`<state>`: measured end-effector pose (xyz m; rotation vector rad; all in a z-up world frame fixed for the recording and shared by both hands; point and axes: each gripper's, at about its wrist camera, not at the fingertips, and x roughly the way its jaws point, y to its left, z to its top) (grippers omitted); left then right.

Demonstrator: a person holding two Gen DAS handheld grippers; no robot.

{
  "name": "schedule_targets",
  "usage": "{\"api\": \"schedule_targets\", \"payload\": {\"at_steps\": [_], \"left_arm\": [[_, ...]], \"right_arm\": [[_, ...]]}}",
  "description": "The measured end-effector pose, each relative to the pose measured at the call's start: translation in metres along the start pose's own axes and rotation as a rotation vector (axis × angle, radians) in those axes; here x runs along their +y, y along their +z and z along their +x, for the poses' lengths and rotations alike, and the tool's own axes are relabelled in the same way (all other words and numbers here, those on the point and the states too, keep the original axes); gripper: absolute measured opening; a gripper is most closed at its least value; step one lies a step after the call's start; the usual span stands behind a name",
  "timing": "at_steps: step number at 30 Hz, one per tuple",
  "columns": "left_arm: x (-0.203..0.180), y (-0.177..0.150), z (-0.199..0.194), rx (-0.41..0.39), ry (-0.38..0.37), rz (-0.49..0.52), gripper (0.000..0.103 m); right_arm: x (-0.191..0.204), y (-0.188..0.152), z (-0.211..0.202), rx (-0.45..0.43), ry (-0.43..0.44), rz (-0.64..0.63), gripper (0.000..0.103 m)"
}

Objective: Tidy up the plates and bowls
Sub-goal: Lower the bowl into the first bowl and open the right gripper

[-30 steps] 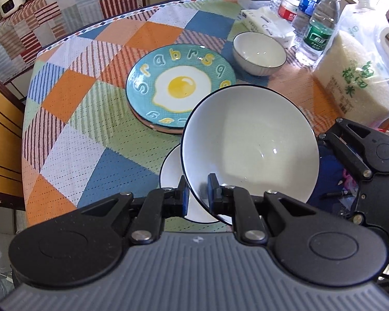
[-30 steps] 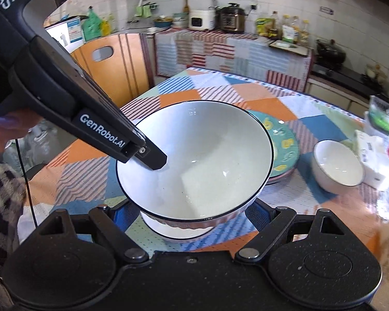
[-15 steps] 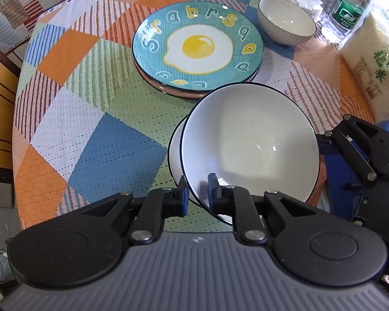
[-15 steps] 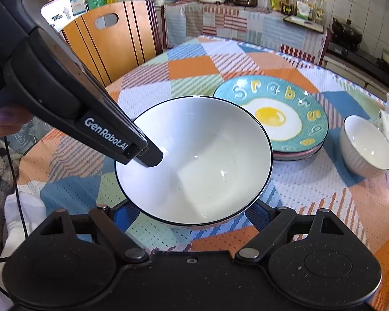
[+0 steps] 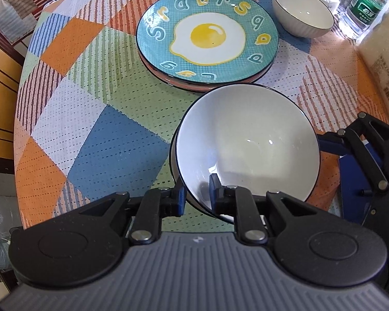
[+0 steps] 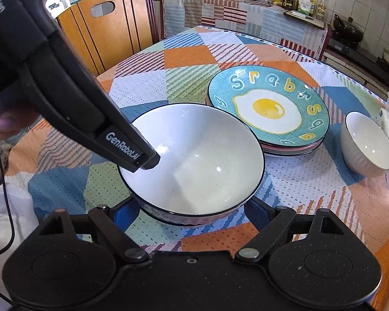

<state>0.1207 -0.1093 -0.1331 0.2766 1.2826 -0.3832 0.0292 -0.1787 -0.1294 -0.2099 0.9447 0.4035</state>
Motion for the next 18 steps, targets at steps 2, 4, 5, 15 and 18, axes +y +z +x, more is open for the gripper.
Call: {"api": "schedule_targets", "payload": {"at_steps": [2, 4, 5, 15, 18], "left_arm": [[0.000, 0.000, -0.001, -0.007, 0.007, -0.007, 0.018], [0.001, -0.001, -0.003, -0.011, 0.023, -0.002, 0.024], [0.001, -0.002, -0.003, -0.009, 0.020, -0.003, 0.026], [0.007, -0.005, -0.016, -0.049, -0.003, -0.020, 0.027], [0.003, -0.004, -0.028, -0.060, 0.000, 0.003, 0.027]], "right_arm": [[0.001, -0.001, -0.002, -0.009, -0.006, -0.007, 0.090], [0.001, 0.000, -0.002, -0.012, -0.008, -0.014, 0.091], [0.001, 0.000, -0.002, -0.007, -0.004, -0.015, 0.091], [-0.003, -0.003, -0.018, -0.034, 0.003, 0.004, 0.091], [-0.013, -0.002, -0.030, -0.051, -0.004, 0.018, 0.091]]}}
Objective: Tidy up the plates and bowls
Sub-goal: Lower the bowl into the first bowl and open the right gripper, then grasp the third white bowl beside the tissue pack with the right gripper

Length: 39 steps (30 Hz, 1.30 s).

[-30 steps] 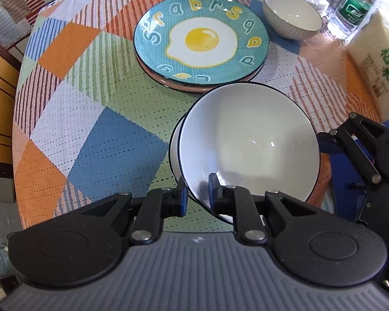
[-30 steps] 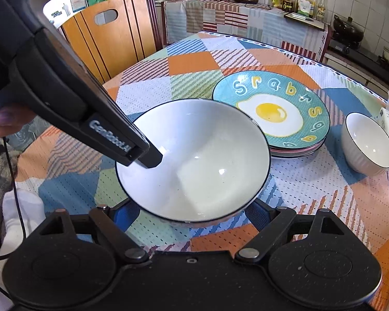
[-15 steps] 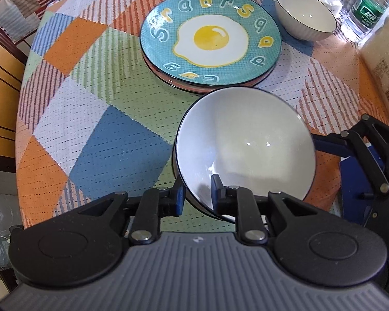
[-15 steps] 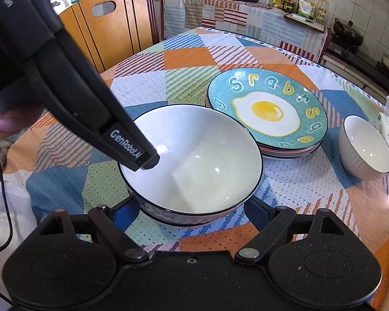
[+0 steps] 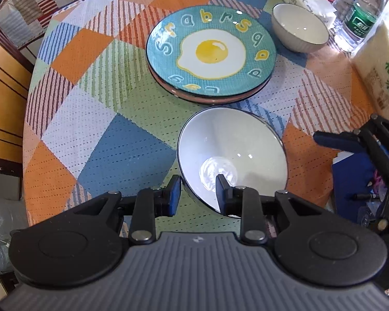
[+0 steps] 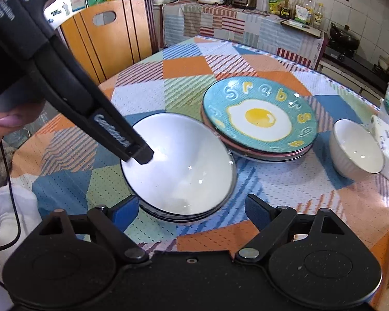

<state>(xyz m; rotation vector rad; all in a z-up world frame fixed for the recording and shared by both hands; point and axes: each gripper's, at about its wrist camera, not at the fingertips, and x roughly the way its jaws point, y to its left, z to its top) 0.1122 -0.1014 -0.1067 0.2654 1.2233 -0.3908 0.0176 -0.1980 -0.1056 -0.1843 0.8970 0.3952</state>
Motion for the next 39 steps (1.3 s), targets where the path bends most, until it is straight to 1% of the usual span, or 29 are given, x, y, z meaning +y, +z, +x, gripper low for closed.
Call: {"api": "schedule_targets", "payload": {"at_steps": [2, 7, 11, 16, 20, 23, 26, 28, 33, 39], "left_arm": [[-0.003, 0.002, -0.008, -0.009, 0.005, 0.016, 0.027], [-0.011, 0.010, -0.031, -0.056, -0.004, 0.049, 0.027], [-0.020, 0.020, -0.048, -0.096, 0.003, 0.076, 0.028], [-0.028, 0.035, -0.062, -0.136, 0.007, 0.086, 0.029], [-0.033, 0.050, -0.066, -0.171, 0.020, 0.082, 0.029], [-0.038, 0.062, -0.063, -0.187, 0.016, 0.066, 0.029], [-0.044, 0.073, -0.053, -0.211, 0.003, 0.052, 0.029], [-0.048, 0.081, -0.046, -0.225, -0.012, 0.042, 0.029], [-0.058, 0.098, -0.028, -0.250, -0.047, 0.036, 0.029], [-0.071, 0.124, 0.003, -0.249, -0.099, 0.018, 0.031]], "right_arm": [[-0.008, 0.001, -0.008, -0.010, -0.015, 0.010, 0.091], [-0.031, 0.006, -0.027, -0.042, -0.070, 0.031, 0.091], [-0.051, 0.010, -0.038, -0.071, -0.116, 0.053, 0.091], [-0.077, 0.013, -0.044, -0.107, -0.163, 0.109, 0.092], [-0.098, 0.011, -0.038, -0.161, -0.205, 0.152, 0.092], [-0.109, 0.009, -0.027, -0.183, -0.231, 0.146, 0.093], [-0.120, 0.007, -0.019, -0.218, -0.277, 0.184, 0.093], [-0.128, 0.006, -0.011, -0.235, -0.287, 0.208, 0.094], [-0.148, 0.004, 0.016, -0.176, -0.321, 0.247, 0.094], [-0.171, -0.005, 0.043, -0.135, -0.307, 0.369, 0.094]]}}
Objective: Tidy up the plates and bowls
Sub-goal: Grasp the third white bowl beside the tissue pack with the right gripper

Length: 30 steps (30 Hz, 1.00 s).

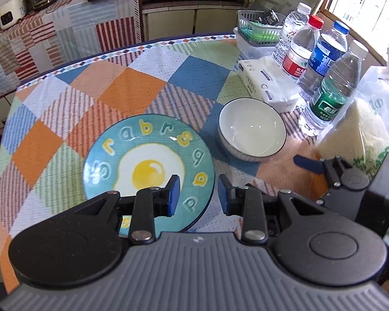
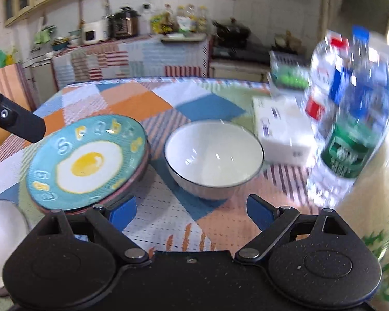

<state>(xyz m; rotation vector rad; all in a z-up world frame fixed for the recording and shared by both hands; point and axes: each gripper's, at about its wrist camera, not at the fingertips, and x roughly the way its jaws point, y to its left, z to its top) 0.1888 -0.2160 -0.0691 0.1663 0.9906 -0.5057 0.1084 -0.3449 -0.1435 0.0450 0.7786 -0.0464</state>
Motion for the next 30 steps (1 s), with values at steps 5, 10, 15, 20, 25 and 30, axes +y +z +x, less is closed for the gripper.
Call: {"api": "schedule_targets", "payload": {"at_steps": [5, 10, 15, 20, 25, 30], "left_arm": [[-0.004, 0.015, 0.037, -0.009, -0.010, -0.009, 0.031], [-0.003, 0.027, 0.072, -0.038, -0.016, -0.042, 0.035], [-0.007, 0.036, 0.100, -0.050, -0.050, -0.080, 0.038], [-0.018, 0.040, 0.121, -0.054, -0.023, -0.050, 0.038], [-0.033, 0.044, 0.139, -0.045, 0.043, 0.042, 0.036], [-0.039, 0.041, 0.150, -0.038, 0.054, 0.074, 0.025]], "right_arm": [[-0.001, -0.004, 0.027, 0.020, -0.030, 0.033, 0.094], [-0.006, -0.007, 0.049, 0.012, -0.042, 0.080, 0.094], [-0.009, -0.008, 0.064, -0.020, -0.057, 0.061, 0.094], [-0.005, -0.005, 0.075, -0.013, -0.038, -0.020, 0.094], [-0.007, 0.001, 0.083, -0.013, -0.040, -0.026, 0.100], [-0.012, 0.004, 0.091, -0.039, -0.040, -0.023, 0.103]]}}
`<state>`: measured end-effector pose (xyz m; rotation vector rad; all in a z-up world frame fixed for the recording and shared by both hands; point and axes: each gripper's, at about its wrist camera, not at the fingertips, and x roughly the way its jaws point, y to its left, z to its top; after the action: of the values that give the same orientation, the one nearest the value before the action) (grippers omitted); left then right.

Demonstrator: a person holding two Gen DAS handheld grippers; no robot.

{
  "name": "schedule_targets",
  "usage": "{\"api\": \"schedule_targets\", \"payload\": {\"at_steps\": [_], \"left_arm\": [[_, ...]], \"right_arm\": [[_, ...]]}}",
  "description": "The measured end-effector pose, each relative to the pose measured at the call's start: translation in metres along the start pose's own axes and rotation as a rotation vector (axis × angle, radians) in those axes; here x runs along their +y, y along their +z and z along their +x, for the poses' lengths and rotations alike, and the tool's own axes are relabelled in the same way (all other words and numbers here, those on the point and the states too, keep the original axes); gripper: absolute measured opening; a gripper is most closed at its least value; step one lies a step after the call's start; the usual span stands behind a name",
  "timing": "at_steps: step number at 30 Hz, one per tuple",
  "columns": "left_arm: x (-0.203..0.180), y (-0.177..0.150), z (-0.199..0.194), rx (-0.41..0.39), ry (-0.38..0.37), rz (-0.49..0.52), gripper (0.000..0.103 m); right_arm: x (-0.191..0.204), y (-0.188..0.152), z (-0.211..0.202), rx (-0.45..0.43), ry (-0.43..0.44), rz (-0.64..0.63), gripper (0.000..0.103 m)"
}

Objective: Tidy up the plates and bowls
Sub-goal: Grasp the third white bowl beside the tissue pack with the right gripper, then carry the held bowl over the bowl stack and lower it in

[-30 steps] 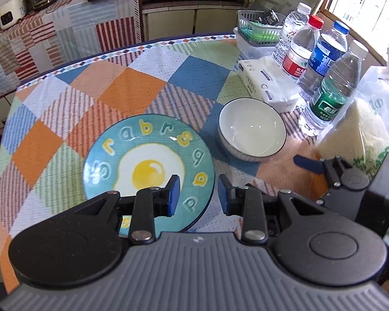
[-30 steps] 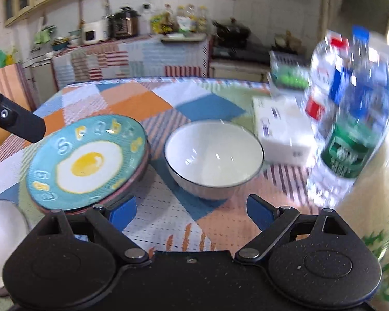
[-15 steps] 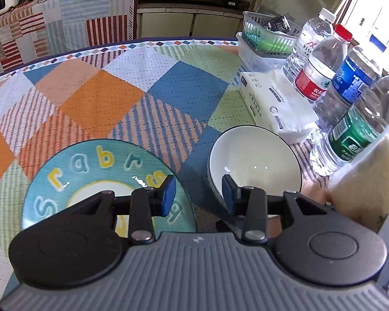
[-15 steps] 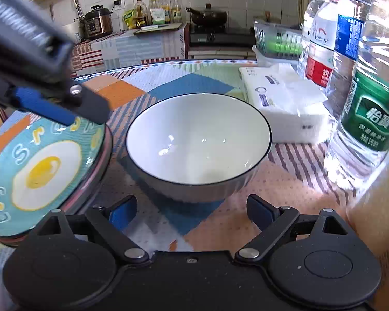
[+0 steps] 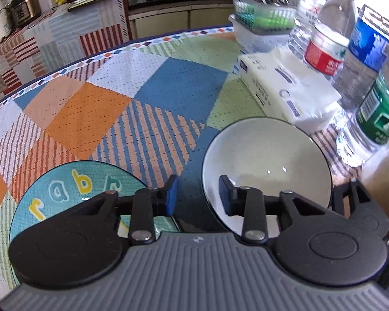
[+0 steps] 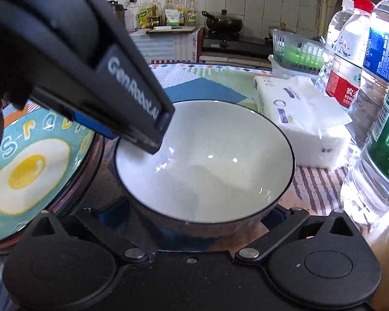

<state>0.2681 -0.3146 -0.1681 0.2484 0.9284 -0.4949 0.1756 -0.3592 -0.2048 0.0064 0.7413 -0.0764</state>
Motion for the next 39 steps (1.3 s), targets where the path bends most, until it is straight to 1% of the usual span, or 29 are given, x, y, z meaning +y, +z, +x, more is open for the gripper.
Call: {"api": "schedule_targets", "payload": {"at_steps": [1, 3, 6, 7, 8, 10, 11, 13, 17, 20, 22, 24, 30, 39], "left_arm": [[-0.001, -0.001, 0.002, 0.012, -0.005, 0.010, 0.015], [-0.003, -0.003, 0.003, 0.016, -0.030, 0.018, 0.010], [-0.004, -0.005, 0.002, 0.027, -0.029, 0.025, 0.011], [-0.003, -0.005, 0.001, 0.038, -0.031, 0.023, 0.011], [-0.002, -0.006, 0.000, 0.047, -0.037, 0.012, 0.011], [0.006, -0.008, -0.005, 0.048, -0.046, -0.034, 0.010], [0.009, -0.008, -0.008, 0.041, -0.050, -0.048, 0.010], [0.016, -0.008, -0.014, 0.043, -0.064, -0.064, 0.011], [0.023, -0.008, -0.035, 0.035, -0.079, -0.065, 0.011], [0.026, -0.007, -0.052, 0.030, -0.099, -0.066, 0.011], [0.025, -0.007, -0.063, 0.038, -0.099, -0.056, 0.011], [0.023, -0.007, -0.077, 0.030, -0.104, -0.040, 0.011], [0.016, -0.015, -0.119, 0.027, -0.088, 0.007, 0.011], [0.024, -0.035, -0.181, 0.012, -0.092, 0.025, 0.012]], "right_arm": [[-0.001, 0.001, 0.001, -0.002, 0.003, -0.003, 0.103], [-0.002, 0.001, 0.002, 0.000, 0.011, -0.011, 0.103], [-0.002, 0.001, -0.002, -0.005, 0.021, -0.017, 0.102], [-0.002, 0.000, -0.005, -0.014, 0.010, -0.015, 0.098], [-0.002, -0.001, -0.007, -0.013, 0.012, -0.015, 0.095], [0.001, -0.001, -0.009, 0.000, 0.019, -0.029, 0.094], [0.004, -0.001, -0.011, 0.002, 0.014, -0.044, 0.092], [0.007, -0.001, -0.016, 0.001, 0.033, -0.031, 0.090], [0.016, -0.001, -0.032, -0.042, 0.030, -0.029, 0.090], [0.020, 0.003, -0.048, -0.058, 0.029, -0.025, 0.090], [0.024, 0.004, -0.061, -0.070, 0.022, -0.040, 0.090], [0.026, 0.006, -0.073, -0.080, 0.019, -0.047, 0.090], [0.035, 0.013, -0.114, -0.079, 0.030, -0.089, 0.091], [0.052, 0.022, -0.165, -0.077, 0.074, -0.149, 0.091]]}}
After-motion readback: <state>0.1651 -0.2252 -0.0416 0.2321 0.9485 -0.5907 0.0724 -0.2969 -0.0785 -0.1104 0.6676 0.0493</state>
